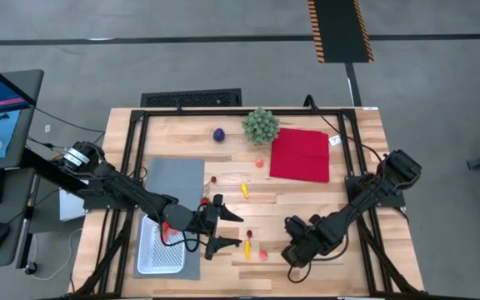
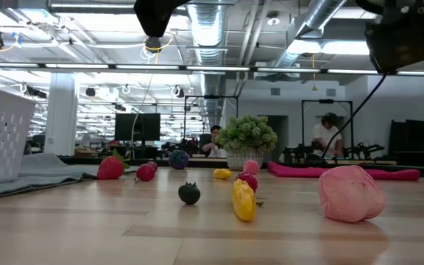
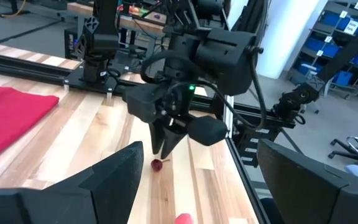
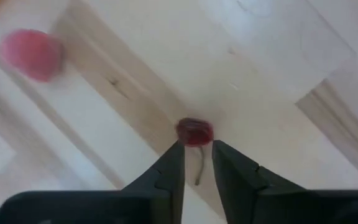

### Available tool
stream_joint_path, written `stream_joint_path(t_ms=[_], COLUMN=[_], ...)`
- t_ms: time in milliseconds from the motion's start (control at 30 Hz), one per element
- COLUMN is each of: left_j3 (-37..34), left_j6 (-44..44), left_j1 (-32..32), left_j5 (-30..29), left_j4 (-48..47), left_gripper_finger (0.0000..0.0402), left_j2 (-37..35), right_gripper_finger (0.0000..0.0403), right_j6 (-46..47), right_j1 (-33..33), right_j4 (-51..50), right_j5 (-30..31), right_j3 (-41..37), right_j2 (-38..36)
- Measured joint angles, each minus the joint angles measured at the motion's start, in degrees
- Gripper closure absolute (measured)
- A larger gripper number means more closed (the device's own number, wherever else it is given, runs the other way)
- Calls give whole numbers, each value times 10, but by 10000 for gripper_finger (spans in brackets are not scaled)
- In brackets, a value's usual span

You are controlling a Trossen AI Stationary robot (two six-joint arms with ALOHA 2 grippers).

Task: Pick and placing Produce into tupperware
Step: Put the red cherry into the white basket

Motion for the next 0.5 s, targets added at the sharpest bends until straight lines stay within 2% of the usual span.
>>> stream_joint_path(t_ms=[233, 500], left_j3=[0, 0], left_j6=[-6, -6], left_j1=[-3, -2], left_j5=[2, 2], left_j4=[0, 2], left_gripper_finger=[96, 96], left_j2=[0, 0], right_gripper_finger=[261, 263], right_j6=[24, 3], right_j1=[21, 21], right_j4=[-2, 17], right_j5=[0, -9], right_j3=[0, 2], right_j2=[-1, 57])
